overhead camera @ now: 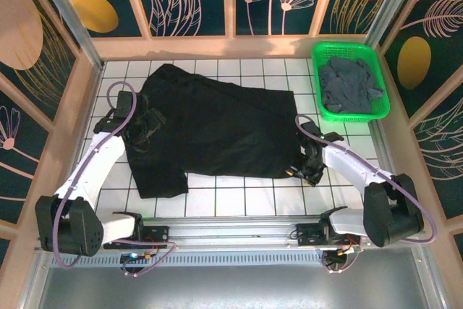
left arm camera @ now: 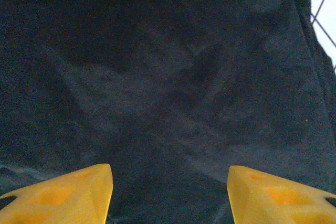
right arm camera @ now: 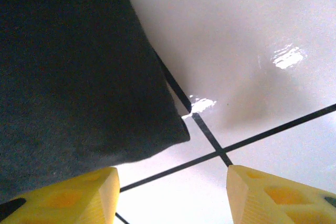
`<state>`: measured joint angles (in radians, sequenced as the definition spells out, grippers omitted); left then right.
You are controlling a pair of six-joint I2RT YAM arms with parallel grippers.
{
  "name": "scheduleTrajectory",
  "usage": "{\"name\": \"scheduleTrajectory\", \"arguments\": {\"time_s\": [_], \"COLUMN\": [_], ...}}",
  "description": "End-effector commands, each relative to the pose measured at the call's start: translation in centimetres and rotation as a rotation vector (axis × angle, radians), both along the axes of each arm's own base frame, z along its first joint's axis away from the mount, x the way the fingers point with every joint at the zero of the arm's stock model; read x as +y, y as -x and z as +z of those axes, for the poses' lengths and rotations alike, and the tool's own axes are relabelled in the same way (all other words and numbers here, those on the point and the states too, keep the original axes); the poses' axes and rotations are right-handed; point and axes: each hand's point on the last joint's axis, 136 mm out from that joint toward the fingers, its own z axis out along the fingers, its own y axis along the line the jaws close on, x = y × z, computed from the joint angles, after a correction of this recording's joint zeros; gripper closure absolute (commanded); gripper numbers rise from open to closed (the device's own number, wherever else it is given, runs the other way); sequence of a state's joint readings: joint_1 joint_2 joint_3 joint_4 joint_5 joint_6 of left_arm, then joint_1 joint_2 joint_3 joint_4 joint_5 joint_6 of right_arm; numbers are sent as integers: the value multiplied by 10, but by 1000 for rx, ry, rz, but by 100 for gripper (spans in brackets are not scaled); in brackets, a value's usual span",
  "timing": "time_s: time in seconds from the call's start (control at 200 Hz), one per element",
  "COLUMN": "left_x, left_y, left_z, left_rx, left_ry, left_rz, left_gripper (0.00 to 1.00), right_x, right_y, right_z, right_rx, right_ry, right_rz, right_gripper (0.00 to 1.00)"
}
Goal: Fold and stack the t-shirts
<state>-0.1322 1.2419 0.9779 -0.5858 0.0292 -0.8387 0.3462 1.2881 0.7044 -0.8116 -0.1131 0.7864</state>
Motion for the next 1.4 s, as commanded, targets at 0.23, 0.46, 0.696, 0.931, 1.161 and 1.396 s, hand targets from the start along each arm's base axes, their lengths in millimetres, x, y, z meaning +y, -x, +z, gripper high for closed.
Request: {"name": "scheduleTrajectory", "arguments": {"time_s": [0.23, 0.46, 0.696, 0.931, 1.161, 1.396], "left_x": [-4, 0, 14, 34, 32, 34], "left_y": [8, 9, 22, 56, 87, 93], "left_z": [9, 17, 2, -58, -113, -131], "left_rx": [-12, -22, 50, 207, 334, 358], "left_ry": [18, -4, -69, -122, -77, -86], "left_rz": [-17, -7, 38, 113, 124, 121], "left_gripper": [40, 40, 38, 35, 37, 41], "right_x": [6, -10, -63, -60, -57, -56], "right_y": [-40, -32, -83, -100, -102, -98], "right_z": [-20, -36, 4, -1, -3, -4], "right_rx": [-75, -3, -144, -125, -117, -112], "right_ry": [16, 73, 153, 148, 131, 127], "right_rz": [-35, -79, -201, -136, -121, -116], "right_gripper": [49, 88, 100, 100, 100, 100]}}
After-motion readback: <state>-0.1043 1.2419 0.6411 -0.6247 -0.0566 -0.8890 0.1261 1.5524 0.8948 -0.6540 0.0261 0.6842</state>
